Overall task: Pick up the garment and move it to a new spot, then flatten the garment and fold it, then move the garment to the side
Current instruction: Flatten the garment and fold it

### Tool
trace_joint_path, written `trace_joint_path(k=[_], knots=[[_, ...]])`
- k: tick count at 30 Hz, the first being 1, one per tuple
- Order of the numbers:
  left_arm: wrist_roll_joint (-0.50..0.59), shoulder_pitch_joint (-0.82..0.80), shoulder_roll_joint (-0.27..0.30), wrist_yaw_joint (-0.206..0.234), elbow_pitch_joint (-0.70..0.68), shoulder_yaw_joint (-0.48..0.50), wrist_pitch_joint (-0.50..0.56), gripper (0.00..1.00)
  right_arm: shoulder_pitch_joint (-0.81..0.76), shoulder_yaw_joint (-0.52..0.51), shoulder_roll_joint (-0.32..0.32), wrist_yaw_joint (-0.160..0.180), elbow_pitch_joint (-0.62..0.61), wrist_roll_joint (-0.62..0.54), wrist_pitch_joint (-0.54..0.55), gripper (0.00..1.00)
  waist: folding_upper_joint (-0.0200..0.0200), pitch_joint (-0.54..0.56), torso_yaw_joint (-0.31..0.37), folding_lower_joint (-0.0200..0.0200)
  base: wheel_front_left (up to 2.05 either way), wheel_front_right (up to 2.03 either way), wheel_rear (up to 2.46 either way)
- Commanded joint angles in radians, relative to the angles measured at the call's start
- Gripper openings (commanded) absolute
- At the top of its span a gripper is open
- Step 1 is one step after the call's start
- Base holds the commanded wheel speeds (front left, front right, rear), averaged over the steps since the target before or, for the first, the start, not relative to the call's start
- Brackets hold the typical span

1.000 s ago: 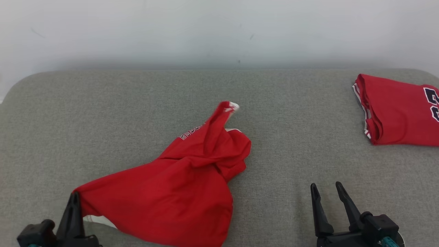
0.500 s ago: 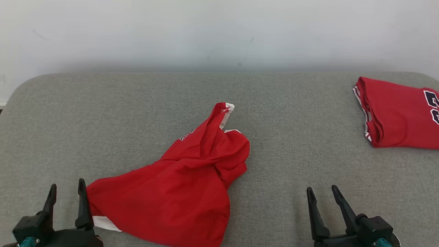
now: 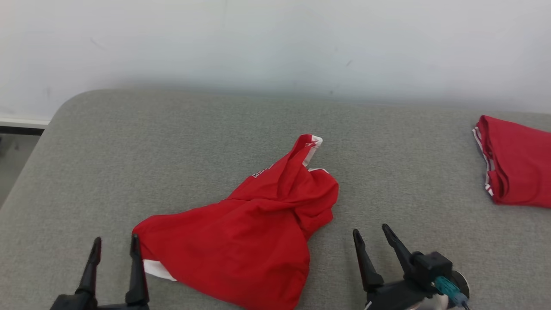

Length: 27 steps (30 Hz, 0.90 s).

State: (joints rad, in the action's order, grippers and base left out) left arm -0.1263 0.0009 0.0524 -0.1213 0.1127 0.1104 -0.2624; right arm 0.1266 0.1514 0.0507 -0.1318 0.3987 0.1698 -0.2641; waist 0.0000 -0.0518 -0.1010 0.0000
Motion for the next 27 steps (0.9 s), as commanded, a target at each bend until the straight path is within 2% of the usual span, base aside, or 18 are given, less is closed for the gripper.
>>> trace_joint_path(k=[1, 13, 23, 24, 25, 27], knots=[[-0.027, 0.015, -0.002, 0.013, -0.008, -0.021, -0.002, 1.0, 0.032, 0.017, -0.001, 0.003, 0.032, 0.004, -0.001, 1.0, 0.0, -0.003, -0.025, 0.0, 0.0, 0.0, 0.0], [-0.078, -0.005, -0.003, 0.067, -0.013, -0.157, -0.002, 1.0, 0.295, 0.063, -0.001, 0.003, 0.369, 0.046, -0.001, 1.0, 0.0, -0.047, -0.111, 0.0, 0.0, 0.0, 0.0], [-0.093, -0.022, -0.002, 0.082, -0.001, -0.189, -0.002, 1.0, 0.404, 0.094, -0.001, 0.003, 0.591, 0.101, -0.001, 0.99, 0.0, -0.068, -0.143, 0.0, 0.0, 0.0, 0.0], [-0.094, -0.021, -0.003, 0.083, 0.0, -0.19, -0.002, 1.0, 0.415, 0.104, -0.001, 0.003, 0.6, 0.111, -0.001, 0.33, 0.0, -0.069, -0.142, 0.0, 0.0, 0.0, 0.0], [-0.095, -0.02, -0.003, 0.084, -0.001, -0.189, -0.002, 1.0, 0.42, 0.113, -0.001, 0.003, 0.597, 0.12, -0.001, 0.0, 0.0, -0.069, -0.14, 0.0, 0.0, 0.0, 0.0], [-0.097, -0.016, -0.002, 0.086, -0.001, -0.183, -0.002, 1.0, 0.42, 0.122, -0.001, 0.003, 0.596, 0.125, -0.001, 0.0, 0.0, -0.066, -0.131, 0.0, 0.0, 0.0, 0.0]])
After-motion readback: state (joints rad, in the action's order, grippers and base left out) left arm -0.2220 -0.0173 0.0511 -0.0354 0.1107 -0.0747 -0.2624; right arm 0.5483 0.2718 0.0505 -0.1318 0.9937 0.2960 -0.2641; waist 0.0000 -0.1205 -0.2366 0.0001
